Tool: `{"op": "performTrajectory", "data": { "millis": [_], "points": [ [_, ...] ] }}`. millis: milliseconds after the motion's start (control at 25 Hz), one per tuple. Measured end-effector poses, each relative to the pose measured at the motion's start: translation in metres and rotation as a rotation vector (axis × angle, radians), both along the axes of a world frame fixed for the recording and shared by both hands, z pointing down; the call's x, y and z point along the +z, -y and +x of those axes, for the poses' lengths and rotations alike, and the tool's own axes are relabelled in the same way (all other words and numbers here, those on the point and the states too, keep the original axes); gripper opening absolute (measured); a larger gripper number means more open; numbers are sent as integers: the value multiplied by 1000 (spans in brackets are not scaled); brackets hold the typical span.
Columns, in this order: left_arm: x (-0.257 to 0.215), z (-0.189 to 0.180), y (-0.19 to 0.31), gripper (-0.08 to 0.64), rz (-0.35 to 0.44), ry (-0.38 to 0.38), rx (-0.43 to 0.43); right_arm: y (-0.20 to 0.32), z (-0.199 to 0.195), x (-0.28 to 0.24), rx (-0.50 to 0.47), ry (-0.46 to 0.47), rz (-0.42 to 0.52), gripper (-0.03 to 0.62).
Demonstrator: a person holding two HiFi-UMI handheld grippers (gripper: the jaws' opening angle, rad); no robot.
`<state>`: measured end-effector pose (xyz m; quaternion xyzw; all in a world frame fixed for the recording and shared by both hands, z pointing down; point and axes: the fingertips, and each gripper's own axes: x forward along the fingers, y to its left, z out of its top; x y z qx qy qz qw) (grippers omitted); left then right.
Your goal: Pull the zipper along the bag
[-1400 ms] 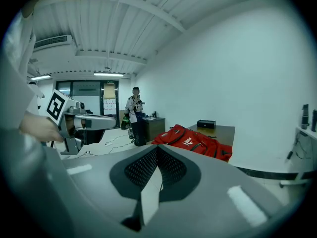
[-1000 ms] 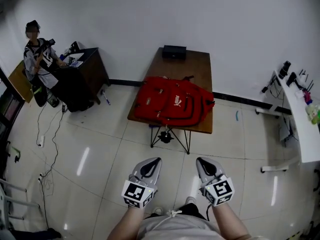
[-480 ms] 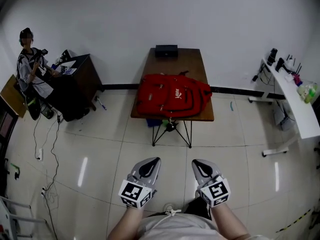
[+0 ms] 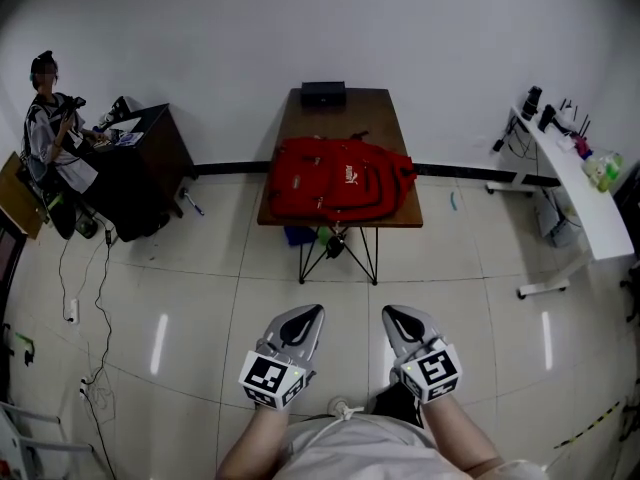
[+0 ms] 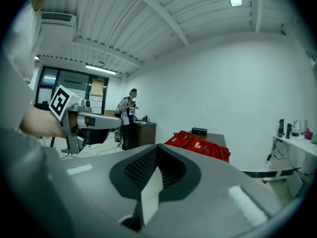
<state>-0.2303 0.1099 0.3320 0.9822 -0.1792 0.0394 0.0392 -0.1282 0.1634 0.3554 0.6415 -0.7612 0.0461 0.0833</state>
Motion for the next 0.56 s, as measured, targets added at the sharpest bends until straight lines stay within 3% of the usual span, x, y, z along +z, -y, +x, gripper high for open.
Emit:
{"op": "performTrajectory", "data": {
  "millis": [560],
  "points": [
    [-6,-6,5,8,22,-24,43,9,-11,-6,12,-12,12,6]
  ]
}}
